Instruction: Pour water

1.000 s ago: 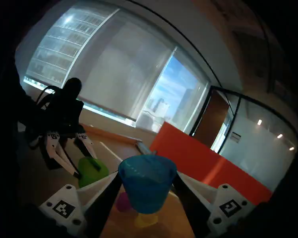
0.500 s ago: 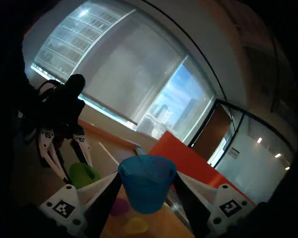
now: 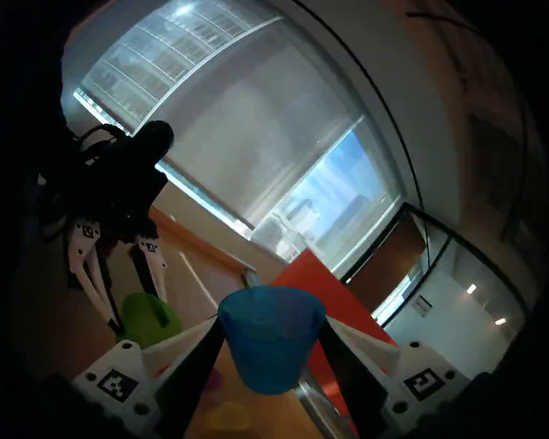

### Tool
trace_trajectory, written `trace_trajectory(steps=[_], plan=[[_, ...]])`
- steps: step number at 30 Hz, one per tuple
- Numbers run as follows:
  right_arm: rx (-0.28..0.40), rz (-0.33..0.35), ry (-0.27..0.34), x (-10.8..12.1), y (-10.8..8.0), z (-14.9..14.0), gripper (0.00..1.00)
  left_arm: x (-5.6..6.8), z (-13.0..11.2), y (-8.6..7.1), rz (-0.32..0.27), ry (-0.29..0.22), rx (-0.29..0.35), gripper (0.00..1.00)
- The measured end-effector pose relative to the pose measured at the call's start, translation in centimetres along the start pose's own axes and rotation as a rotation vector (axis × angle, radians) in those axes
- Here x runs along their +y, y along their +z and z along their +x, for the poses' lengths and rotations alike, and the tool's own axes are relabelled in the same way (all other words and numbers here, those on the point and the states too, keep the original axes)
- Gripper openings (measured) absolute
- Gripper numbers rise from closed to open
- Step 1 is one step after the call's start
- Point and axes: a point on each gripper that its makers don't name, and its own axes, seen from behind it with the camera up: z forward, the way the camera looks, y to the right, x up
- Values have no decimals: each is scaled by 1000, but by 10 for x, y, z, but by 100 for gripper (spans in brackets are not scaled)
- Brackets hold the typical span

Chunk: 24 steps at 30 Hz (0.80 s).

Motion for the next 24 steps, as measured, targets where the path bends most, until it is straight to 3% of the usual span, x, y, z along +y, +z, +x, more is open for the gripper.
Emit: trace_trajectory(steps=[24], plan=[[-22,17,-183,-3,7,2,90,12,0,6,-30,8,-6,85]])
